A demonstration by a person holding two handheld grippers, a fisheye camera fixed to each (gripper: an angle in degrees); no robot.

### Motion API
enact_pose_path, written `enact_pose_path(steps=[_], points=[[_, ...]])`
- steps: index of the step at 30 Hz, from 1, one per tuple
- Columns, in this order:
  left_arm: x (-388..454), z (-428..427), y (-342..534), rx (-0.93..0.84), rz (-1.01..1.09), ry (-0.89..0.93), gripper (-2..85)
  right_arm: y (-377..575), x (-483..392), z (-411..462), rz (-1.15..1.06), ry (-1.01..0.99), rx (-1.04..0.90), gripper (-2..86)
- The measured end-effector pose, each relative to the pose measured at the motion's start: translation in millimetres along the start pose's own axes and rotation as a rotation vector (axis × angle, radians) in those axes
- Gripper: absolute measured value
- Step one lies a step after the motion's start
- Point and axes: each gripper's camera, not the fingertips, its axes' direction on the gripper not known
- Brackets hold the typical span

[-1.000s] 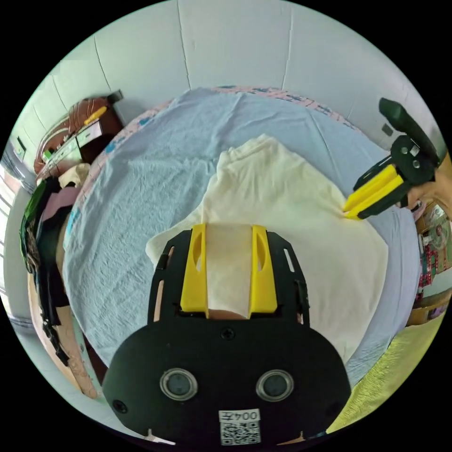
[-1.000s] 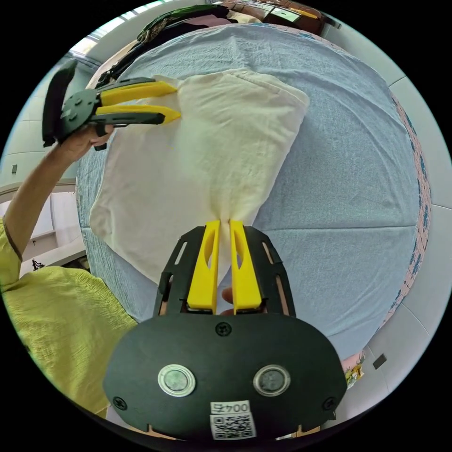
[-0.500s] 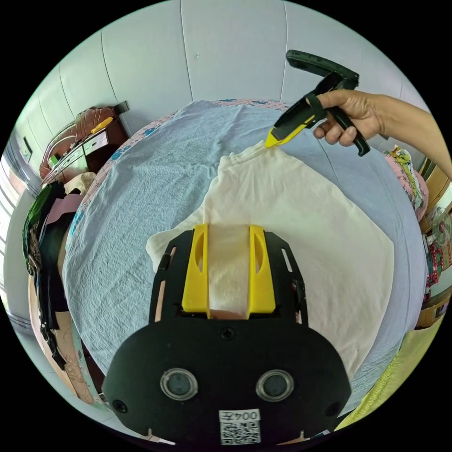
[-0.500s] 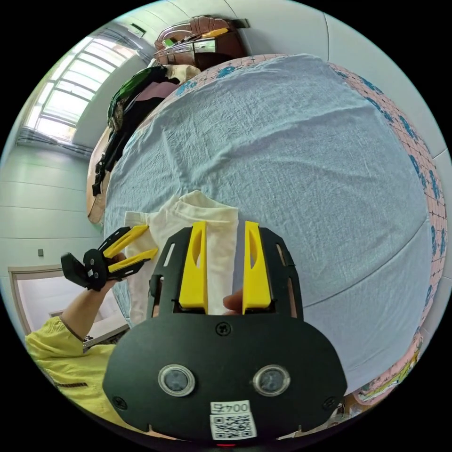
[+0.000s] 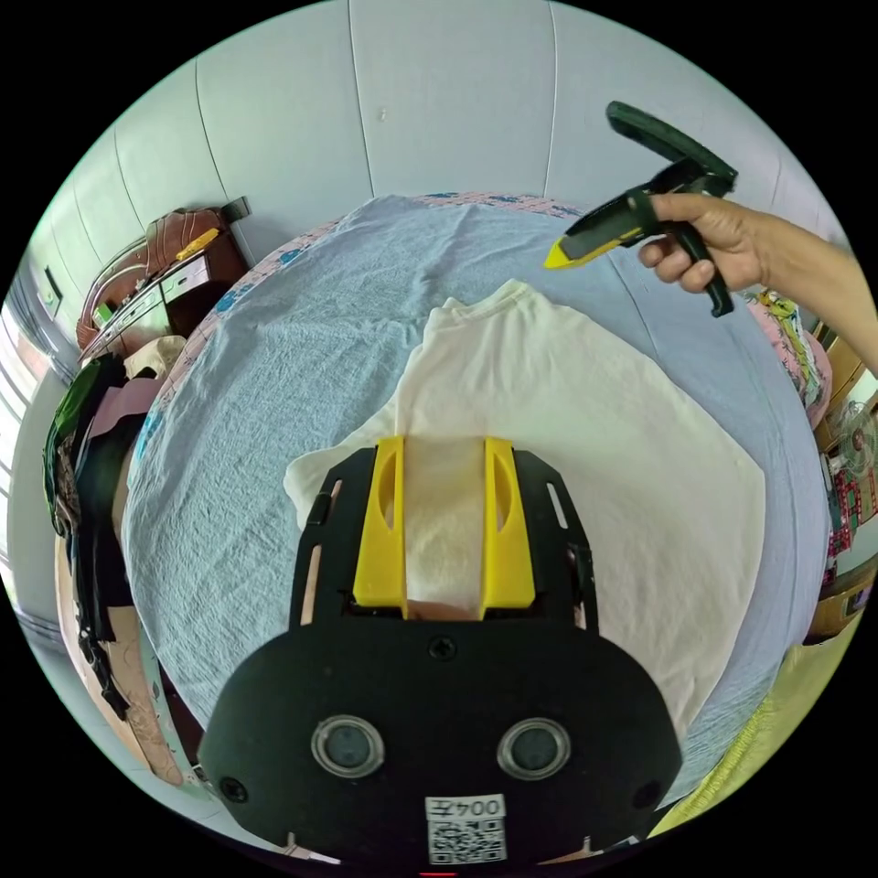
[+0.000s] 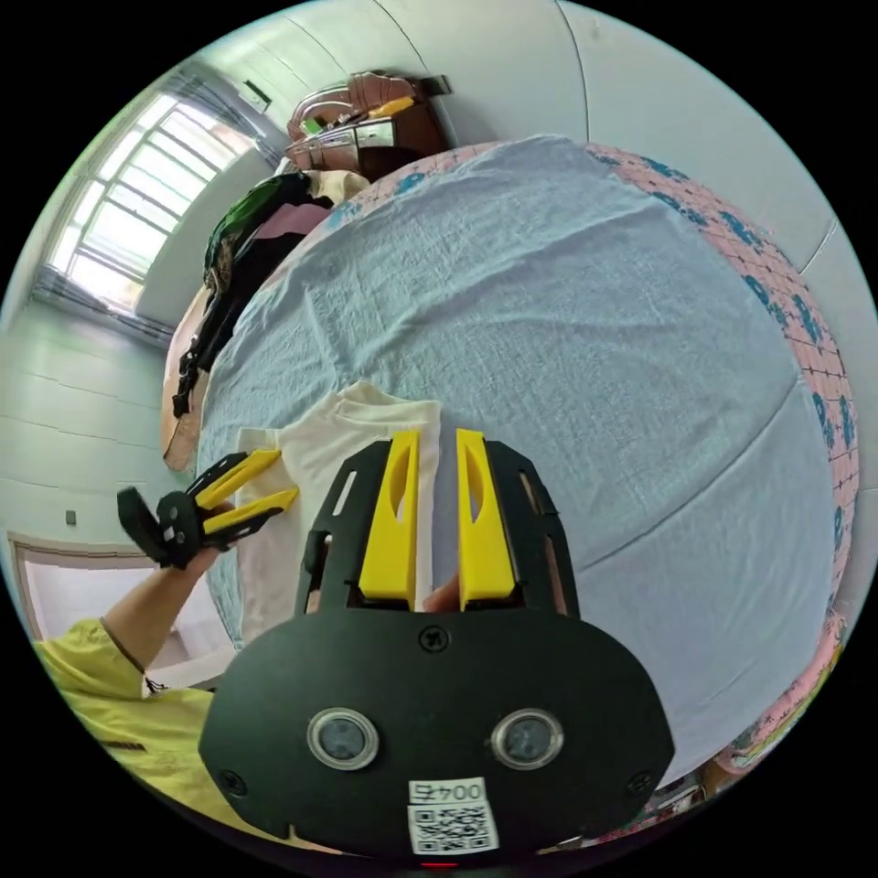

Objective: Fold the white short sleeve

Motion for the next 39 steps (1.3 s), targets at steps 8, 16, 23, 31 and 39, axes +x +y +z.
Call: enact_pose_path(steps=[8,16,23,31,39], points=[[13.3,-64.5,12.4,0.147,-0.028,0.070,12.2,152.5,-14.2,-22.2,-0.140,0.076,-0.068,8.8],[109.7,-95.3,105.7,0.084,0.050,0.122,11.5,255.1,36.5,-0.6,0.090,-0.236,-0.128,8.4],[157.9,-86.3,144.0,0.018,0.080,0.060,11.8,266.7,53.0,24.3,0.089,-0.348,-0.154,8.5],[155.6,-76.7,160.5,0.011,0.012,0.061,11.8,267.2,27.3,30.1,-0.094,-0.231,-0.181,4.0],[170.8,-121.2,165.0,-0.039,-0.247,0.004,12.0,255.7,-25.0,3.2,-0.380,-0.039,-0.201,6.8]])
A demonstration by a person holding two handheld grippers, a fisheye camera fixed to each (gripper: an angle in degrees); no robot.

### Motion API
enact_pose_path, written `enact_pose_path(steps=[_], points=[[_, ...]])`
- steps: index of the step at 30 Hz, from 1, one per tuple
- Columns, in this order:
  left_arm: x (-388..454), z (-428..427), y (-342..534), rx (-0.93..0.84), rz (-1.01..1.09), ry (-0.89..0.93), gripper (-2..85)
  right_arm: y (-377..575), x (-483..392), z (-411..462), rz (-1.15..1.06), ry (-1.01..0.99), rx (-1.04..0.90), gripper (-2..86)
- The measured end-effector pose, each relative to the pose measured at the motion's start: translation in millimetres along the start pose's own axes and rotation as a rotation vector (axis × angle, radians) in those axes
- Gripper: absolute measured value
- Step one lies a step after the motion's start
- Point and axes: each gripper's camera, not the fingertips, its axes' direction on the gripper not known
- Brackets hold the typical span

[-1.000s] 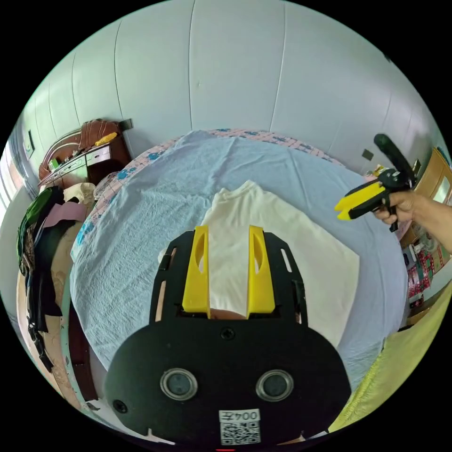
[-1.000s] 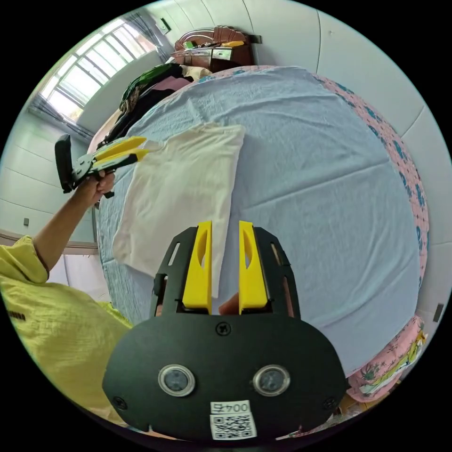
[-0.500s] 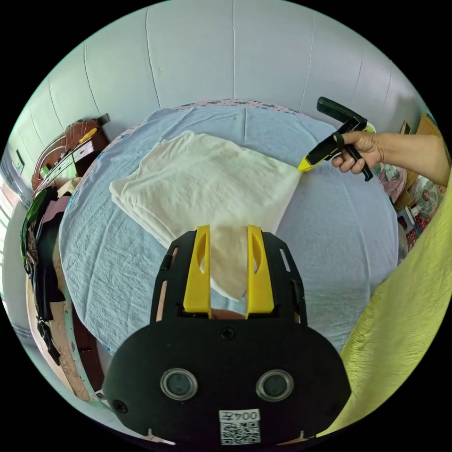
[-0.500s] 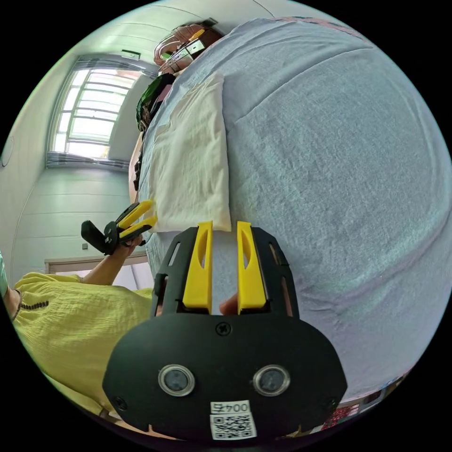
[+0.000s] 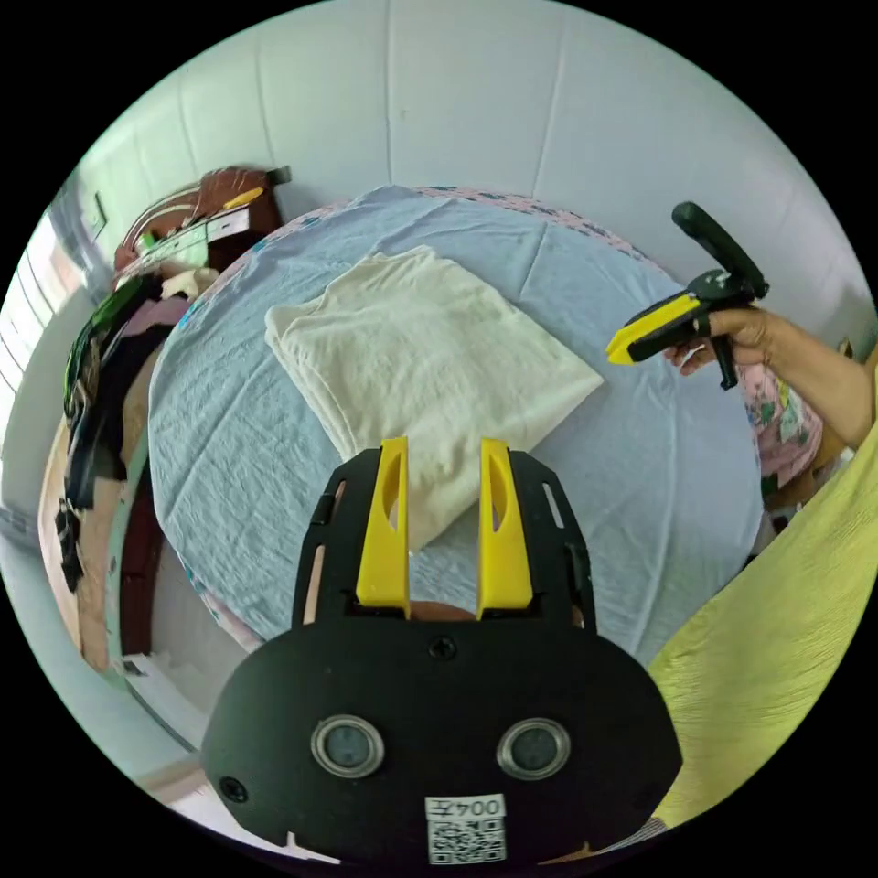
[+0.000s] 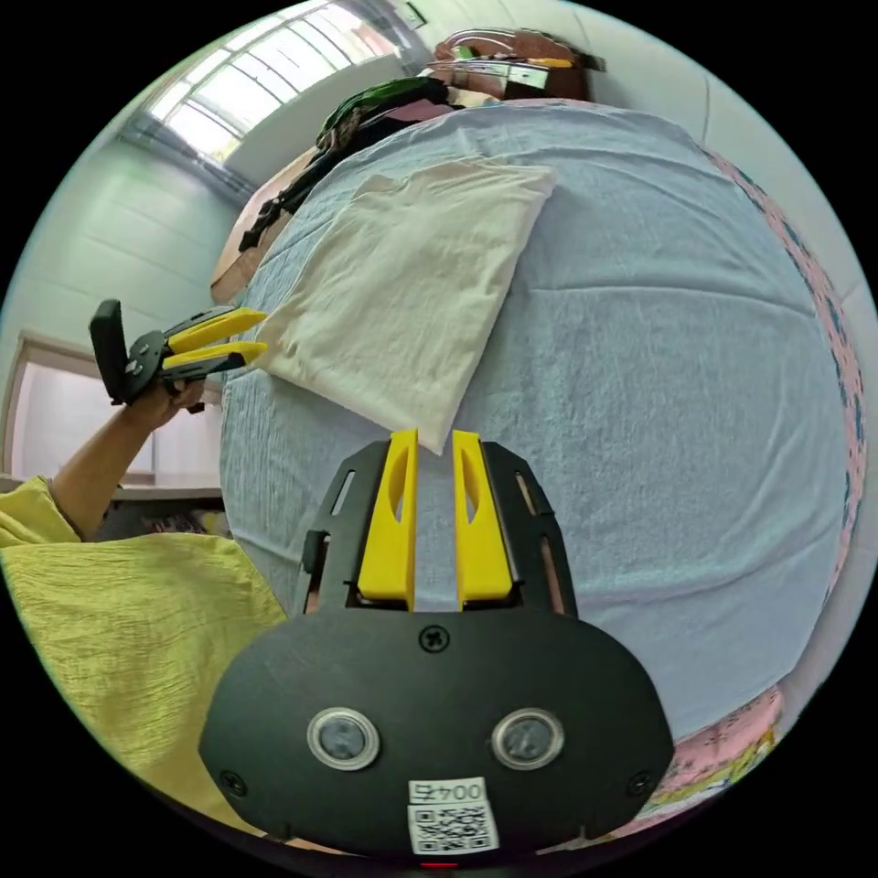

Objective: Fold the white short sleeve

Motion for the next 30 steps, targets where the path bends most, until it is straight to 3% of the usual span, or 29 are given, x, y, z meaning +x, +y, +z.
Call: enact_pose_path(steps=[6,8,12,16,19,22,26,30], points=[[1.1,-6.3,50.5,-0.039,-0.380,0.059,13.8,-39.8,-42.9,12.9,-0.215,0.079,-0.118,5.2],[-1.9,-5.0,65.9,-0.046,-0.500,0.058,14.6,-57.4,-56.7,29.5,-0.255,0.155,-0.240,4.2],[-14.1,-3.1,82.3,0.021,-0.675,0.145,16.5,-71.8,-73.0,47.2,-0.304,0.225,-0.326,4.1],[-45.4,21.8,103.8,0.003,-0.966,0.434,18.2,-82.1,-82.9,50.0,-0.309,0.230,-0.385,4.8],[-62.2,46.9,122.4,0.012,-1.152,0.679,18.8,-77.8,-90.6,37.7,-0.334,0.183,-0.322,8.0],[-70.3,49.1,129.2,0.064,-1.181,0.641,19.0,-68.7,-112.7,19.6,-0.405,0.153,-0.183,10.2],[-81.7,53.5,137.5,0.082,-1.226,0.635,19.4,-59.5,-156.0,27.7,-0.594,0.282,-0.008,9.7],[-90.9,57.8,142.2,0.096,-1.238,0.650,19.2,-56.8,-182.2,47.4,-0.700,0.333,0.011,11.1]])
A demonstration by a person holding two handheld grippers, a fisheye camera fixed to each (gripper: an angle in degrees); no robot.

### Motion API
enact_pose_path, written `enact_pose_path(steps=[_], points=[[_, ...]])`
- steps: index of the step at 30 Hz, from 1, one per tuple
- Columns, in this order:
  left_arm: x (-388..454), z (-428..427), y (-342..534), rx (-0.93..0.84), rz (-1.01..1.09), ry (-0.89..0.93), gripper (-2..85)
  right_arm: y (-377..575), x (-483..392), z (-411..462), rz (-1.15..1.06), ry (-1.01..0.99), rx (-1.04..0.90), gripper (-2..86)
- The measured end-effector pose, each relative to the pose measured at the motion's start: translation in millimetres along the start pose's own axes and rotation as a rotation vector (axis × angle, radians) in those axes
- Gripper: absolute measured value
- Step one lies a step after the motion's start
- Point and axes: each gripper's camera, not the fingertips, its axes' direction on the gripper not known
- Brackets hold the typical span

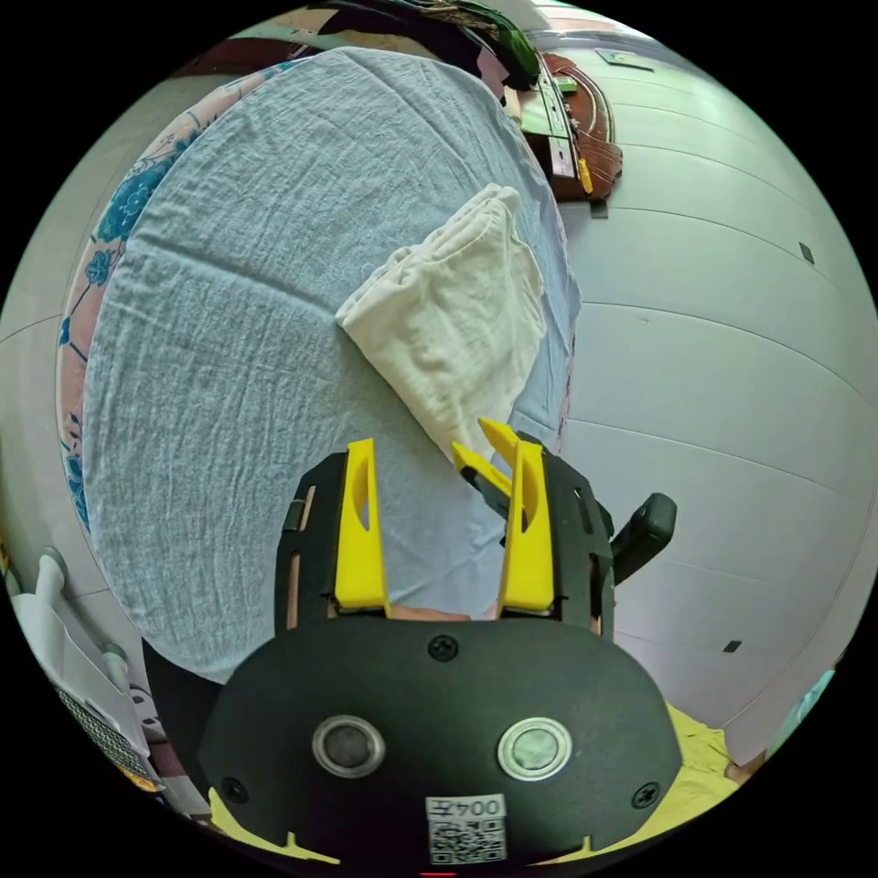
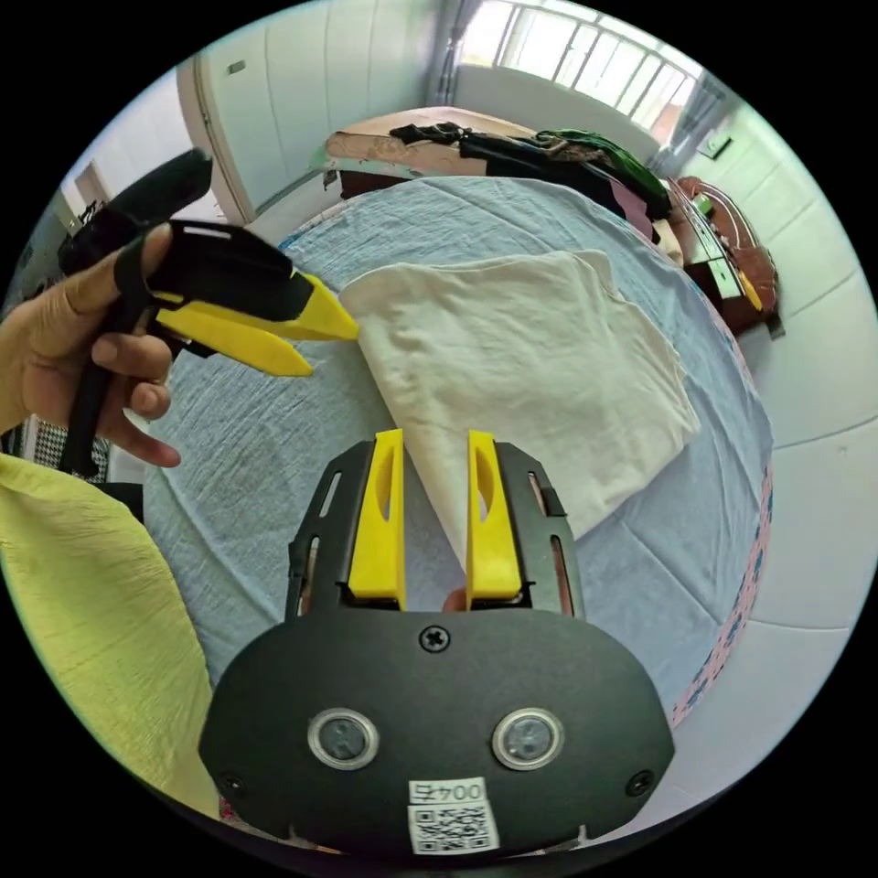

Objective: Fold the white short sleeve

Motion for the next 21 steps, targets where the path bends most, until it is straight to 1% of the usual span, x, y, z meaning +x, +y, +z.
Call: enact_pose_path(steps=[4,6,9,13,17,21], points=[[-10.7,2.4,-10.1,0.001,-0.028,0.036,19.1,-3.4,-15.9,20.5,-0.134,0.111,-0.048,11.4],[-14.1,6.1,-14.4,-0.009,-0.032,0.053,19.0,-1.8,-14.9,20.3,-0.159,0.134,-0.028,10.5],[-17.4,11.7,-19.8,-0.017,-0.033,0.073,19.0,-2.6,-5.1,17.1,-0.168,0.133,-0.038,6.6],[-20.7,20.7,-27.0,-0.034,-0.040,0.109,19.1,-8.4,32.3,10.1,-0.069,-0.026,-0.076,3.2],[-19.9,30.6,-37.3,-0.023,-0.059,0.163,19.5,-14.6,78.7,2.8,0.013,-0.219,-0.128,2.3],[-9.2,46.7,-50.7,-0.032,-0.053,0.199,19.8,-13.2,114.4,-1.9,0.060,-0.332,-0.135,2.2]])
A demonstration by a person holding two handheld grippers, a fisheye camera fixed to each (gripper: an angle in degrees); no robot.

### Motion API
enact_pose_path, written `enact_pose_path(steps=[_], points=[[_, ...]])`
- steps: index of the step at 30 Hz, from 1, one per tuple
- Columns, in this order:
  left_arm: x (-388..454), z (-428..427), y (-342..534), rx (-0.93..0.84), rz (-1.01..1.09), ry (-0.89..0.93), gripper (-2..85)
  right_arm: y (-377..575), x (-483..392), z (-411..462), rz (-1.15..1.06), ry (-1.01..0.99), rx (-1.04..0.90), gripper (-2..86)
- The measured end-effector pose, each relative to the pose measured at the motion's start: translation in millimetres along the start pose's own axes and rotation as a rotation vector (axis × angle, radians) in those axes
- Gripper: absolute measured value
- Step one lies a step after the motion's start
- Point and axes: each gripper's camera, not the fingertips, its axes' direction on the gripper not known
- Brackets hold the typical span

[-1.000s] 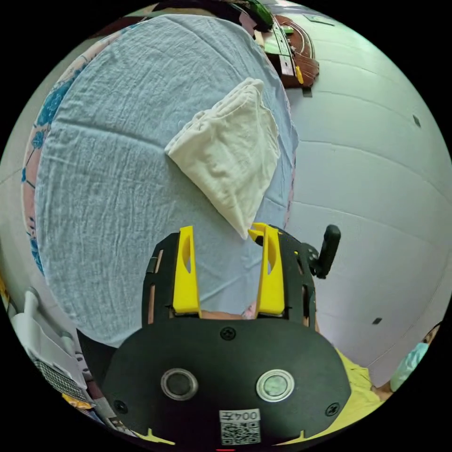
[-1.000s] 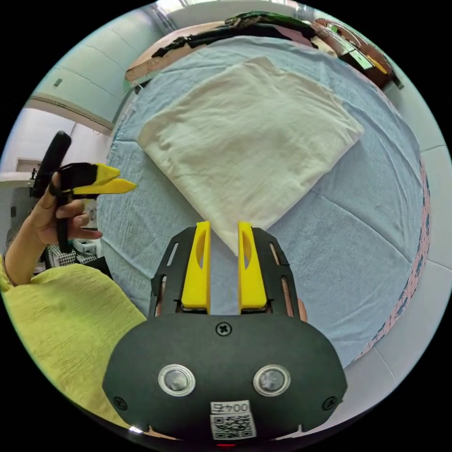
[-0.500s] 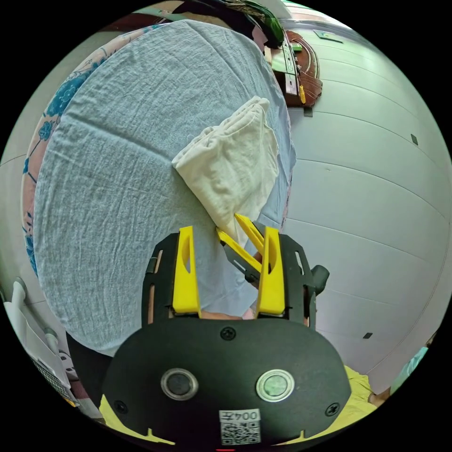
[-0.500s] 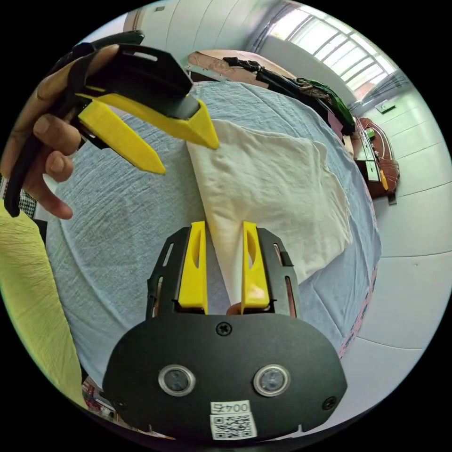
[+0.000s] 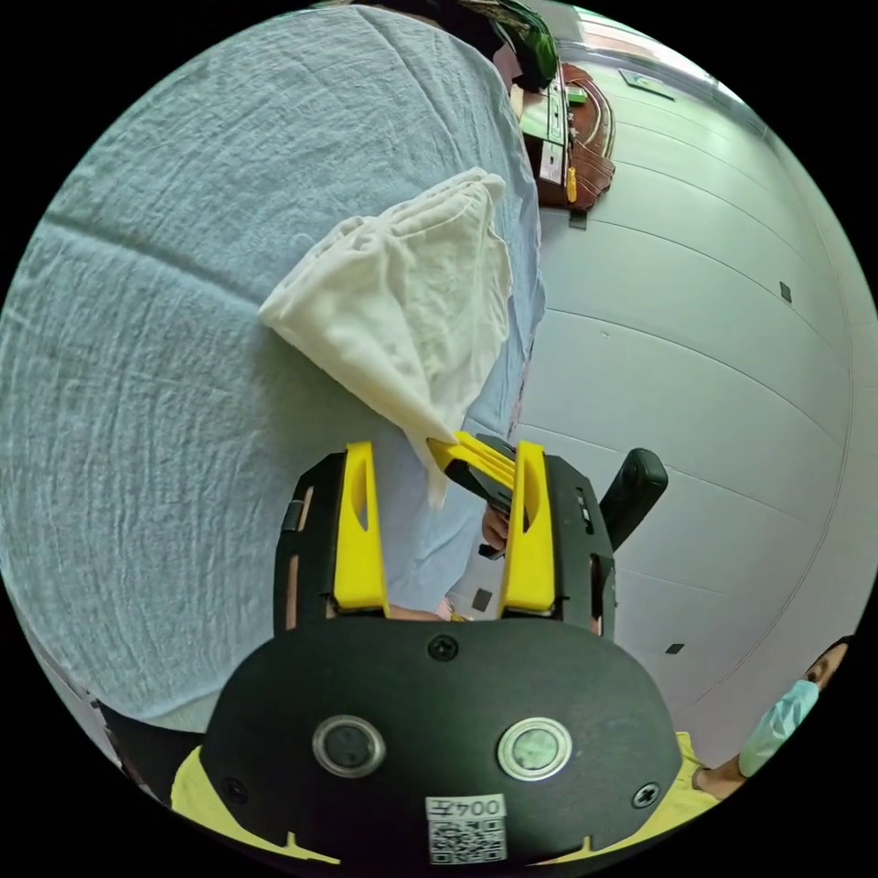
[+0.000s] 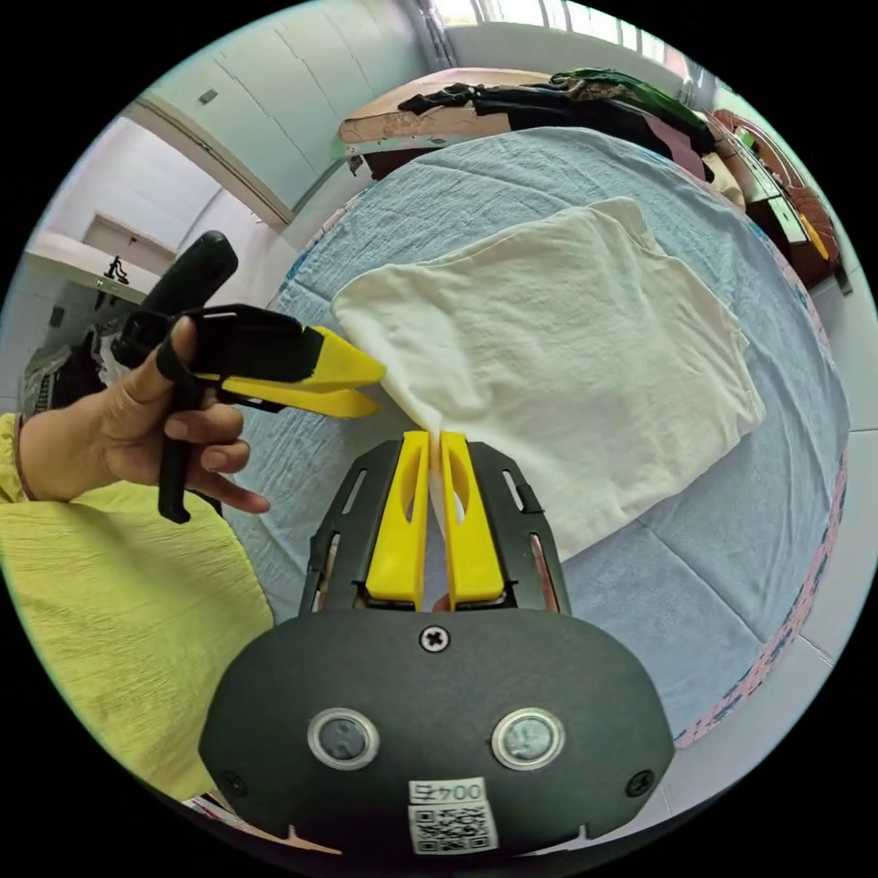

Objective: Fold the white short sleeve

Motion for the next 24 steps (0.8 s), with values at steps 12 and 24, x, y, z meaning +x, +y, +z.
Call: enact_pose_path(steps=[12,24], points=[[5.1,40.3,-29.9,0.009,-0.045,-0.023,7.2,43.5,80.9,-28.7,0.073,-0.200,0.117,7.7],[0.2,50.7,-27.4,-0.014,-0.047,0.000,5.5,153.9,340.9,-28.9,0.692,-0.729,0.529,12.9]])
